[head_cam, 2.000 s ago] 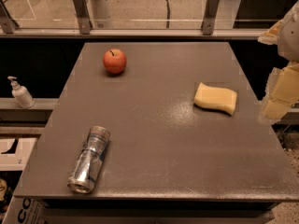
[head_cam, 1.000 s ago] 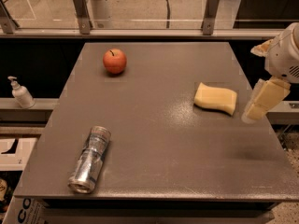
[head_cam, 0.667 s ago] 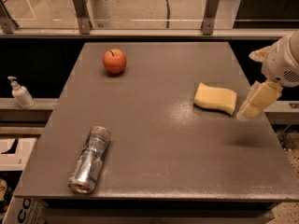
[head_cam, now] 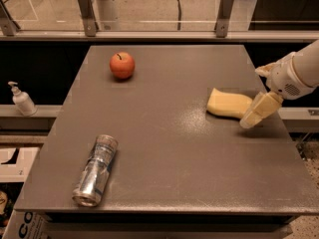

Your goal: Pick sponge

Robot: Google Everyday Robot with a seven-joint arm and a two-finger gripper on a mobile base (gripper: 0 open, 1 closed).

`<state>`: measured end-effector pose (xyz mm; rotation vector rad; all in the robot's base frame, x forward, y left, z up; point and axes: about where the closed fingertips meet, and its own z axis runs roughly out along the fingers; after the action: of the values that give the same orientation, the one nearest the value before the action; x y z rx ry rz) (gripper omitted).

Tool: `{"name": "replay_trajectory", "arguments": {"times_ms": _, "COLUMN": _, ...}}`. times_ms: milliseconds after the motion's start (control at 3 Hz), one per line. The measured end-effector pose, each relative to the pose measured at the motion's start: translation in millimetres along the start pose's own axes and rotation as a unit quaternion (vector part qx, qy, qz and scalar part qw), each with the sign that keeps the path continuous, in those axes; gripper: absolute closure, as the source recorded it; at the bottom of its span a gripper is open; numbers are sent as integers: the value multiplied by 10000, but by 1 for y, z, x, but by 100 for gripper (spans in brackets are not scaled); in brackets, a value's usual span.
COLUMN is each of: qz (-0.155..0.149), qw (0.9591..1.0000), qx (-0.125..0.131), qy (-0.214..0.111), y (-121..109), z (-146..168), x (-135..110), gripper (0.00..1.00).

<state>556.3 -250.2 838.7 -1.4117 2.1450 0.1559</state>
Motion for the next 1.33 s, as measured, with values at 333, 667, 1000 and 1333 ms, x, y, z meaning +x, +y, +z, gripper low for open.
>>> {"name": "replay_trajectory", "arguments": {"times_ms": 333, "qz": 168, "qw": 9997, "qx": -101, "qy": -127, "y": -4, "z": 15, "x": 3, "gripper": 0}}
{"name": "replay_trajectory", "arguments": {"times_ms": 667, "qz": 277, "qw": 9992, "qx": -169, "qy": -213, "y": -5, "z": 22, "x": 4, "gripper": 16}}
{"name": "replay_trajectory", "arguments": {"times_ms": 1000, "qz": 345, "qw": 9989, "qx": -206, "qy": -257, "y": -7, "z": 25, "x": 3, "gripper": 39}}
{"name": "replay_trajectory", "arguments": {"times_ms": 1333, "qz": 392, "qw": 9986, "qx": -227, "qy": -288, "y": -9, "z": 24, "x": 2, "gripper": 63}}
